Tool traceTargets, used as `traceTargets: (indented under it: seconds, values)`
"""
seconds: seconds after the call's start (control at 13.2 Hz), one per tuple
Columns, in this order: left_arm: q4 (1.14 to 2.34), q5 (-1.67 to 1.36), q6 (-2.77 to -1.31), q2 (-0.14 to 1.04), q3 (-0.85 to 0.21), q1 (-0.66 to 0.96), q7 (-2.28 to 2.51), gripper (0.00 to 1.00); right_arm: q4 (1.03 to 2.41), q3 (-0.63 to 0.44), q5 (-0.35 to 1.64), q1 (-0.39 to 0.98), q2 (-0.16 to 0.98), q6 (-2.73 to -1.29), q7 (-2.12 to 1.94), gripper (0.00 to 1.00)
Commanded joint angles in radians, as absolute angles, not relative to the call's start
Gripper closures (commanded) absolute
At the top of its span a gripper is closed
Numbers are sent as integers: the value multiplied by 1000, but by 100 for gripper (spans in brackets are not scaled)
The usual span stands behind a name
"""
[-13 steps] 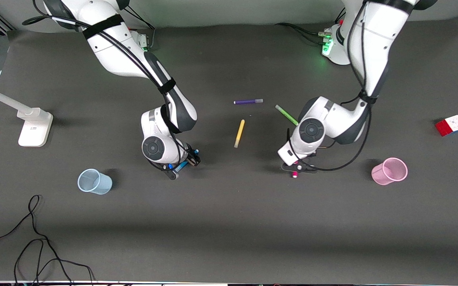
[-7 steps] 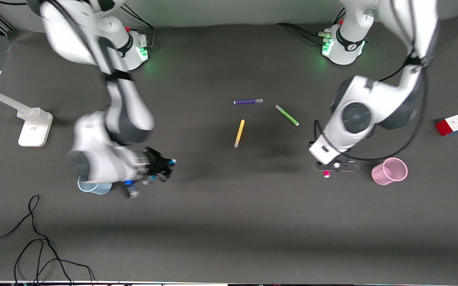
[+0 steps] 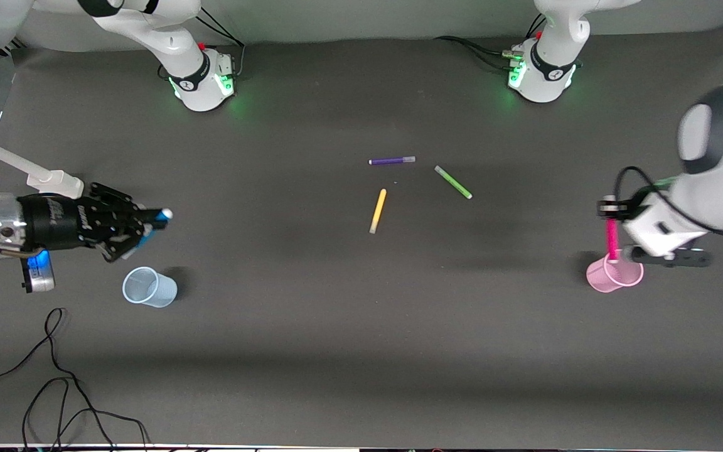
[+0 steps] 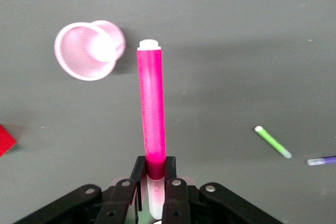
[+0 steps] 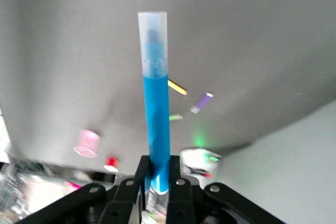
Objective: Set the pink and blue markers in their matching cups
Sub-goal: 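Lift the pink marker toward the pink cup while the right gripper lifts blue marker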
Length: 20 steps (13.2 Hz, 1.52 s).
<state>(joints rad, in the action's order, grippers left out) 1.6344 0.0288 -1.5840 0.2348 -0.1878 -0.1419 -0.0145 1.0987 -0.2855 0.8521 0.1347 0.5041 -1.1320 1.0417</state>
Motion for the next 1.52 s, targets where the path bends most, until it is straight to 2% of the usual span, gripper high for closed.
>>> traceTargets:
  seconds: [0.0,0.3,0.53,0.99,1.44]
  values:
    - [1606,35,-1566,253,-198,-221,-95,100,1208,-275,927,29,526,-997,681,100]
    - [1594,121,-1555,293,-198,-247,-97,100,1241,-275,839,9,615,-1006,585,100]
    - [1458,139,-1424,415,-192,-247,-94,100,1239,-275,812,-47,676,-1005,384,100]
    - [1258,228,-1207,658,-192,-224,-92,100,1243,-276,779,-110,739,-1008,373,100]
    - [1236,256,-1224,770,-192,-210,-95,100,1246,-288,788,-152,756,-1028,382,100]
